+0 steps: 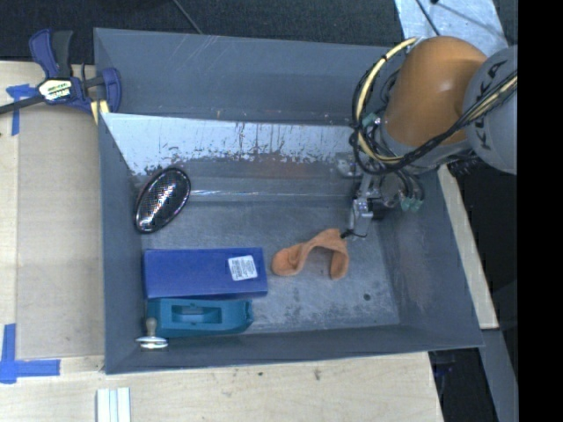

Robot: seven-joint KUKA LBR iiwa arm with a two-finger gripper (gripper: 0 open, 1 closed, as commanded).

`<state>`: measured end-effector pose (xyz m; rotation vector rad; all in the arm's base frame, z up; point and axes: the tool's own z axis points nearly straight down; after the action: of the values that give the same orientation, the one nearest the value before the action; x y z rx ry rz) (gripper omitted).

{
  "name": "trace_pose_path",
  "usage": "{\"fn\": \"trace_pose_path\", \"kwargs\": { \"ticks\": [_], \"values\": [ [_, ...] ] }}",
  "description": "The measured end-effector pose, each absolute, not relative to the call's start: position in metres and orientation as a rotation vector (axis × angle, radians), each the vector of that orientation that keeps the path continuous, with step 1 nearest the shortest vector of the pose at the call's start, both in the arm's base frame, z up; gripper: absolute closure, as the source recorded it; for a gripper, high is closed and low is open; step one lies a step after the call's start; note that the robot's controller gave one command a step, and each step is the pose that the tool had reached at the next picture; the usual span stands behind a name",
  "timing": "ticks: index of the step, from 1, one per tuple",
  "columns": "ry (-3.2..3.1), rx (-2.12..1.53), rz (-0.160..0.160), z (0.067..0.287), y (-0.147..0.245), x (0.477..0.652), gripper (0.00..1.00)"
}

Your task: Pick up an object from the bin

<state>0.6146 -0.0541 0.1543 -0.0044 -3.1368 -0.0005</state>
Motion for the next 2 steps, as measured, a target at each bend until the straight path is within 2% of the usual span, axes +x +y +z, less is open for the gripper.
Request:
{"fn": "trace_pose_path", "kwargs": {
  "ticks": [1, 2],
  "values": [
    [-3.145, -0.003, 0.001, 0.159, -0.054, 0.616, 0.00],
    [-3.148, 0.120, 0.002, 0.122, -0.051, 0.614, 0.00]
  ]
}}
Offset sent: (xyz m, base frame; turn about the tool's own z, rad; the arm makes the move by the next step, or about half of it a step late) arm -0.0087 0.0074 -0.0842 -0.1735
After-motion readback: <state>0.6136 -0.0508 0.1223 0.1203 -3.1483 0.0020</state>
